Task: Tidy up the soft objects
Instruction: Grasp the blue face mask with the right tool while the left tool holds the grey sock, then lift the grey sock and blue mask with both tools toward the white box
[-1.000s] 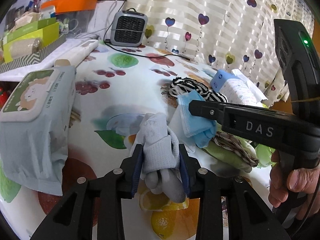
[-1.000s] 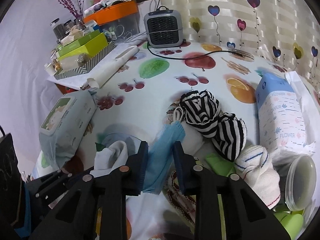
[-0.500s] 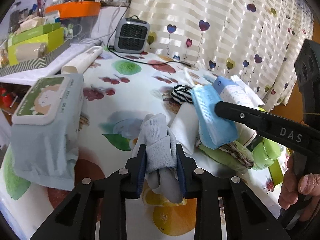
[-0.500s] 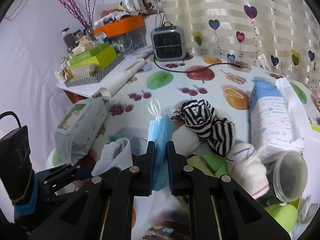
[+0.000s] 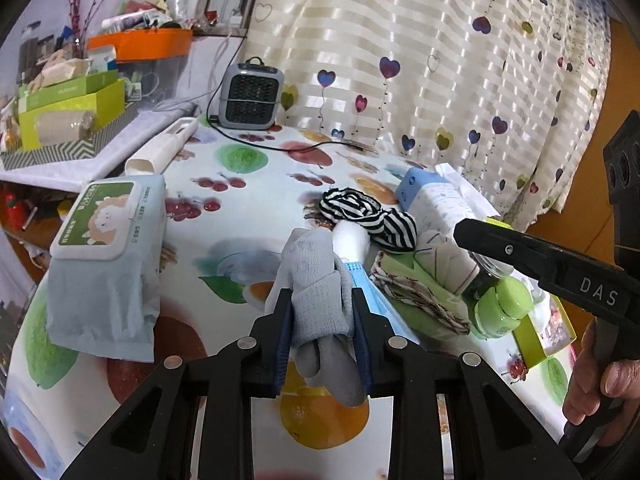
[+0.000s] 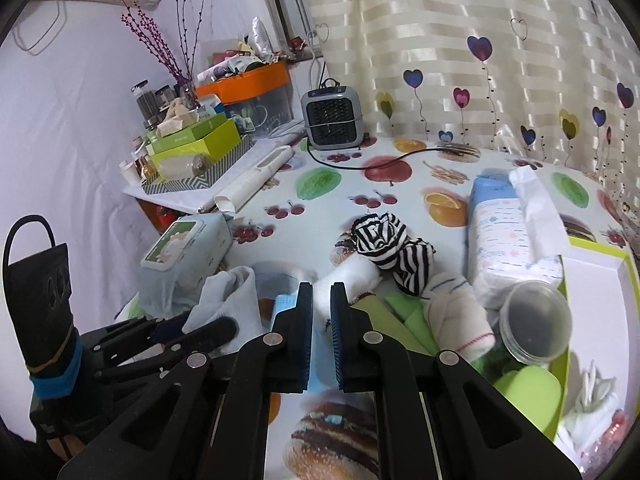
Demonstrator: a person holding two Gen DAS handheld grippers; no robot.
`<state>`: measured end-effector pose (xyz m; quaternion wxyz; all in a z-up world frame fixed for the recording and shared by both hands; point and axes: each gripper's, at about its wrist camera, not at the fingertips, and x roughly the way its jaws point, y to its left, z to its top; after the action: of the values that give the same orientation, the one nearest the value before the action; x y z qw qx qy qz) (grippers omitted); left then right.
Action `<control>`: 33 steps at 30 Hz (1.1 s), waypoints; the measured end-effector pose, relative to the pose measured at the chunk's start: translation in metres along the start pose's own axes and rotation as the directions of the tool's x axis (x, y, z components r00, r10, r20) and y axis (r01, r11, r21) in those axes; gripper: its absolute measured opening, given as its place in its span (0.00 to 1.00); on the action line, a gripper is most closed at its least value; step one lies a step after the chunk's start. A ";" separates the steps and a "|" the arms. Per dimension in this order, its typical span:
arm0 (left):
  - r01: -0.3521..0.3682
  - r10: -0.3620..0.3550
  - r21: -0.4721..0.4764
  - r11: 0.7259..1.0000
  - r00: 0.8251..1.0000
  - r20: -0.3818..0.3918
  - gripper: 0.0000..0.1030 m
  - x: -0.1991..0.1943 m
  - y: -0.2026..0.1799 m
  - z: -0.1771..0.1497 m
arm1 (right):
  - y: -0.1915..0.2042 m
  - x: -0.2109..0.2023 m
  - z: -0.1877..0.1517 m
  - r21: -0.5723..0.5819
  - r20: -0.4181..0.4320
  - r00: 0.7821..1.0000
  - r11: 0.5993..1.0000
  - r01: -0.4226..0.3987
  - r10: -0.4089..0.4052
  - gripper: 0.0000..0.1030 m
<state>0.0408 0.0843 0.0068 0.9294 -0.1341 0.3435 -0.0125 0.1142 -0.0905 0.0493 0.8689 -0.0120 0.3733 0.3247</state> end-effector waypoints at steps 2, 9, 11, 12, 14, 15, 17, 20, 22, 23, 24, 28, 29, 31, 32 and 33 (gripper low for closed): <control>-0.003 0.003 -0.006 1.000 1.000 -0.004 0.25 -0.001 0.001 -0.001 | -0.001 -0.001 -0.003 -0.004 -0.011 1.000 1.000 0.001 -0.001 0.09; -0.031 0.030 -0.020 0.999 0.999 -0.019 0.25 -0.007 0.011 -0.011 | 0.007 0.022 -0.019 -0.031 -0.089 0.996 0.999 -0.030 0.027 0.56; -0.035 0.035 -0.022 0.999 0.999 -0.021 0.25 -0.008 0.015 -0.013 | 0.012 0.030 -0.023 -0.038 -0.115 0.993 0.998 -0.040 0.036 0.58; -0.038 0.037 -0.024 0.999 0.999 -0.021 0.25 -0.008 0.017 -0.013 | 0.013 0.035 -0.025 -0.041 -0.128 0.991 0.998 -0.036 0.031 0.58; -0.037 0.036 -0.031 0.999 0.999 -0.023 0.25 -0.008 0.020 -0.014 | 0.016 0.044 -0.028 -0.047 -0.156 0.987 0.998 -0.033 0.025 0.58; -0.036 0.035 -0.032 0.999 0.999 -0.024 0.25 -0.008 0.021 -0.014 | 0.018 0.050 -0.030 -0.054 -0.178 0.984 0.998 -0.031 0.021 0.58; -0.034 0.034 -0.035 0.999 0.999 -0.026 0.25 -0.008 0.023 -0.015 | 0.022 0.056 -0.035 -0.069 -0.206 0.978 0.997 -0.023 0.008 0.56; -0.031 0.030 -0.037 0.999 0.999 -0.030 0.25 -0.007 0.023 -0.016 | 0.024 0.063 -0.039 -0.097 -0.221 0.975 0.995 -0.002 -0.019 0.32; -0.029 0.027 -0.037 0.999 0.999 -0.030 0.25 -0.007 0.023 -0.016 | 0.025 0.066 -0.041 -0.115 -0.227 0.973 0.993 0.015 -0.041 0.25; -0.028 0.027 -0.036 0.999 0.999 -0.029 0.25 -0.008 0.023 -0.016 | 0.025 0.067 -0.041 -0.119 -0.226 0.973 0.993 0.017 -0.044 0.22; -0.027 0.026 -0.034 0.999 0.999 -0.027 0.25 -0.008 0.022 -0.015 | 0.026 0.066 -0.041 -0.126 -0.221 0.974 0.992 0.020 -0.048 0.19; -0.020 0.019 -0.026 0.999 1.000 -0.018 0.25 -0.011 0.018 -0.014 | 0.026 0.058 -0.040 -0.136 -0.201 0.978 0.990 0.023 -0.050 0.17; -0.018 0.018 -0.023 1.000 1.000 -0.015 0.25 -0.012 0.016 -0.013 | 0.026 0.055 -0.039 -0.132 -0.193 0.980 0.991 0.021 -0.046 0.17; -0.015 0.015 -0.014 1.000 1.000 -0.008 0.25 -0.015 0.012 -0.011 | 0.024 0.044 -0.037 -0.119 -0.166 0.986 0.993 0.012 -0.032 0.16; -0.014 0.014 -0.008 1.000 1.000 -0.004 0.25 -0.016 0.010 -0.010 | 0.023 0.041 -0.036 -0.117 -0.157 0.987 0.993 0.011 -0.029 0.16; -0.012 0.012 -0.002 1.000 1.000 0.000 0.25 -0.018 0.007 -0.009 | 0.023 0.035 -0.034 -0.114 -0.143 0.989 0.993 0.011 -0.027 0.16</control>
<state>0.0208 0.0909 0.0099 0.9293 -0.1331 0.3443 -0.0066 0.0969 -0.0619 0.0065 0.8407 -0.0881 0.4159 0.3354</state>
